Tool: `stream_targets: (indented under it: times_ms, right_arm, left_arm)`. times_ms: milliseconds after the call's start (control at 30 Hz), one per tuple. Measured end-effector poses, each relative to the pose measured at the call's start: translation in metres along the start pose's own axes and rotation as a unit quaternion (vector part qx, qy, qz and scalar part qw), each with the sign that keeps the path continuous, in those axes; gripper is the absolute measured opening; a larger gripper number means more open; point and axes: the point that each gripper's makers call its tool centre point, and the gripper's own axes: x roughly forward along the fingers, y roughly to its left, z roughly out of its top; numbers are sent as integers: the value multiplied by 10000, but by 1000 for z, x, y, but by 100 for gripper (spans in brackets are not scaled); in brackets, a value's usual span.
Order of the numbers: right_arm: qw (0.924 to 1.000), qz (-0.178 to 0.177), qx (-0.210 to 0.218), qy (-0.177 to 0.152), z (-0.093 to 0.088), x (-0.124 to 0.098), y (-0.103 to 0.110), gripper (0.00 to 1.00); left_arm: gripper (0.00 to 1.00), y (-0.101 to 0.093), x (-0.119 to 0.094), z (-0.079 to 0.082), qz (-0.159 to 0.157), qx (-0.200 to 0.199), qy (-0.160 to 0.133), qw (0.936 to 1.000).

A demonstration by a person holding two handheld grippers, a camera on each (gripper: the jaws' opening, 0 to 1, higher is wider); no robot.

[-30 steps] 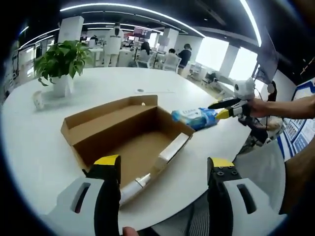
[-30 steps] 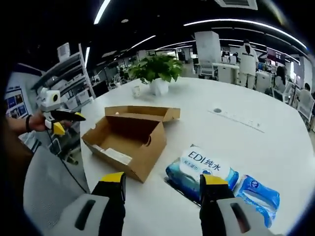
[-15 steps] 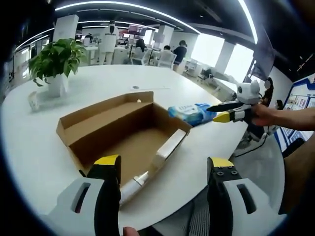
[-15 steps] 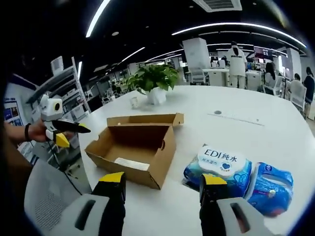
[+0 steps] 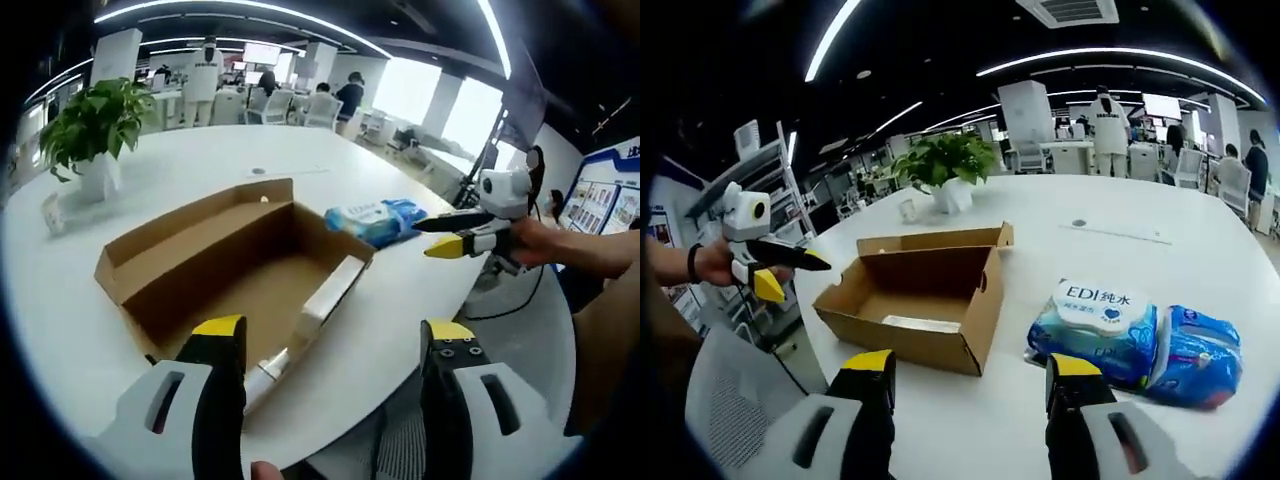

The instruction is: Operate the shoe box by opening the lid, removing the specified soft item, and placing it in the target area until the item is outside and the box remains undamaged.

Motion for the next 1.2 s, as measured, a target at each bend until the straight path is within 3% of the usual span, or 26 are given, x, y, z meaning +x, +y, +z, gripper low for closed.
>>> stream_targets:
  times_ms: [267, 700, 1200]
  right_arm:
    - [10000, -94, -14, -24, -6, -2, 9, 59]
    - [9999, -131, 46, -102, -12, -4, 20, 58]
    - [9998, 44, 185, 81, -26, 3, 37, 58]
  left_arm:
    - [70, 2, 2, -5, -54, 96, 116, 9999]
    - [67, 28, -4, -5, 140, 132, 206, 9996]
    - [66, 31, 1, -12, 135, -290, 20, 9995]
